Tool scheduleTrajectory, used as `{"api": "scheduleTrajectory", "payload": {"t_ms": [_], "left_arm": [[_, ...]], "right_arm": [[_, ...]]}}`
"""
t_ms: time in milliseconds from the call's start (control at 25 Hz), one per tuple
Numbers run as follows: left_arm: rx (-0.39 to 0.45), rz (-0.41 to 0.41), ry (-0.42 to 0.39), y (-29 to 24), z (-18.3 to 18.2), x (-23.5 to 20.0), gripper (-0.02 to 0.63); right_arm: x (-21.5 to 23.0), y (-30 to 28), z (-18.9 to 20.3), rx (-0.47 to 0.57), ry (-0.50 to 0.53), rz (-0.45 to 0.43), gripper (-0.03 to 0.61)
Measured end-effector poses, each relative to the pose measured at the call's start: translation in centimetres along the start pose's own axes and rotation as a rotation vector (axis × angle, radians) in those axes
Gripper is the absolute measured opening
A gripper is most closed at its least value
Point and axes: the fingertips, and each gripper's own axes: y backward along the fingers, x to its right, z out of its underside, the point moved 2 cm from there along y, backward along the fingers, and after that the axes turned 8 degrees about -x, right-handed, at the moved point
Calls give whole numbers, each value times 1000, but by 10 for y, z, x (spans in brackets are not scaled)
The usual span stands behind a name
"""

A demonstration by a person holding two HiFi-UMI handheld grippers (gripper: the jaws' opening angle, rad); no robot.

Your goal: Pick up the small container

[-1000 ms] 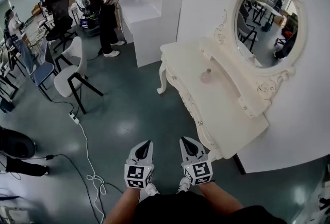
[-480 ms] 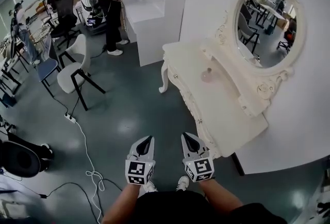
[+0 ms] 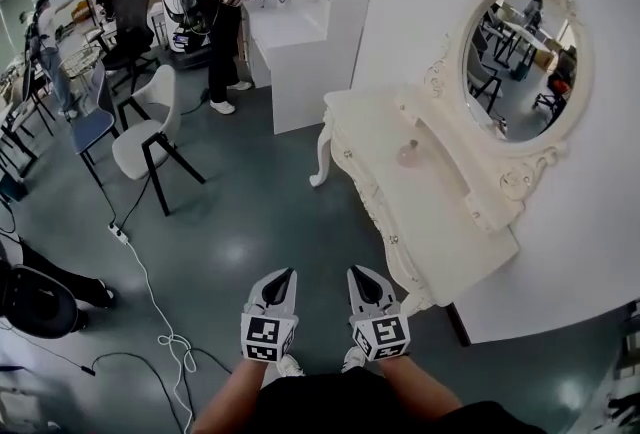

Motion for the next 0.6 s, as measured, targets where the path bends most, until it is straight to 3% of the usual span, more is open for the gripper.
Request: {"api": "scheduleTrajectory", "payload": {"t_ms": [280,600], "left_arm": [[-1,3,16,-5,7,-9,6],[-23,6,-5,-61,-17,-11,6]], "right_arm": [[-3,-4,7,-14,-3,3,-5],[45,-42,-6,3,-16,1,-5]]}}
